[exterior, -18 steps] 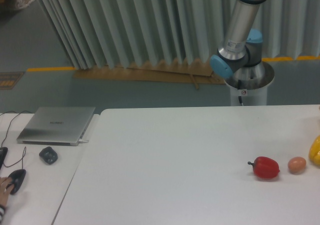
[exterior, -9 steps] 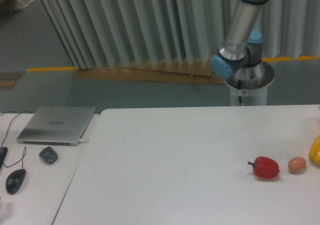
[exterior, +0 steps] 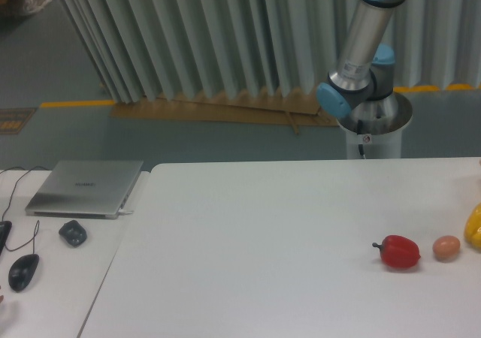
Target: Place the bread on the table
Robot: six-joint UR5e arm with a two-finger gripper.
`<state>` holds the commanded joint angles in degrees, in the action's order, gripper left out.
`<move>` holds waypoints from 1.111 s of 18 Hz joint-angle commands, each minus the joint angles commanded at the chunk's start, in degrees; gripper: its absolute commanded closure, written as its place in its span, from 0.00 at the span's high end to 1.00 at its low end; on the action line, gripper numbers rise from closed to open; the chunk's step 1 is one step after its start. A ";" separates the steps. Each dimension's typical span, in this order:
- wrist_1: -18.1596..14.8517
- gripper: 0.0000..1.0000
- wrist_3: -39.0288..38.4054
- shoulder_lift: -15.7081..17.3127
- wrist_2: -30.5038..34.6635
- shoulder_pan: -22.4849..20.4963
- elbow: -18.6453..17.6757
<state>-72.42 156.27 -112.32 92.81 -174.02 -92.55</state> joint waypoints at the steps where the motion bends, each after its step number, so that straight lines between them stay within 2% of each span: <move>1: 0.00 1.00 -0.09 -0.09 0.00 0.00 0.00; 9: 0.00 0.99 -1.85 -0.18 0.18 0.09 -0.09; 10: -0.09 0.90 -2.02 -0.18 0.18 0.09 0.00; 13: 0.00 0.82 -2.02 -0.35 0.35 0.17 0.00; 18: 0.09 0.83 -1.94 -0.62 0.44 0.53 0.09; 19: 0.00 0.81 -1.94 -0.70 0.44 0.53 0.17; 20: 0.09 0.74 -2.02 -0.71 0.53 0.53 0.26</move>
<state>-72.33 154.25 -113.03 93.34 -173.50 -92.29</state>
